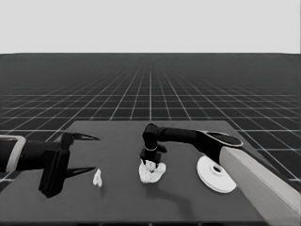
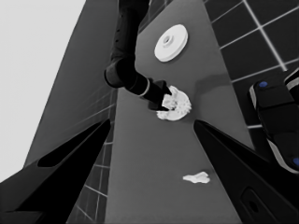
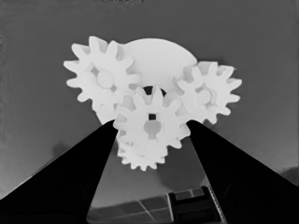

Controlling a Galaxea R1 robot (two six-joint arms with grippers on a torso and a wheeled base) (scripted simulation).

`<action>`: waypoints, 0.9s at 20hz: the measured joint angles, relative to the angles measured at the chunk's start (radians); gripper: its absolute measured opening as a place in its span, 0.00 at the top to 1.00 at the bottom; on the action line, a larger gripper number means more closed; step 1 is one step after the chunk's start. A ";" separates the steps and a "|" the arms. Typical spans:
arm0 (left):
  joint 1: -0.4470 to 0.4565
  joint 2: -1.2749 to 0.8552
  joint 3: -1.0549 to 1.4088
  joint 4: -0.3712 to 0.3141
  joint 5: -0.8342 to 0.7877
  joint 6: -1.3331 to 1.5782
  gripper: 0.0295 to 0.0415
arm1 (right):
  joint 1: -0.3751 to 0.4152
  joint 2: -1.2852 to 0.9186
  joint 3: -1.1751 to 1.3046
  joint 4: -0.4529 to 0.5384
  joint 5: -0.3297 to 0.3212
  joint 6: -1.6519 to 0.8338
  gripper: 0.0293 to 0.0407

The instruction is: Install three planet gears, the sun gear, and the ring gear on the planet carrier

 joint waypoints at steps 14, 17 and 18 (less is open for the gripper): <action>0.000 0.000 0.000 0.000 0.000 0.000 0.25 | -0.002 0.000 0.000 0.000 0.000 0.147 0.83; 0.000 0.000 0.000 0.000 0.000 0.000 0.25 | -0.002 0.000 0.000 0.000 0.000 0.178 0.84; 0.000 0.000 0.000 0.000 0.000 0.000 0.25 | -0.002 0.000 0.000 0.000 0.000 0.188 0.83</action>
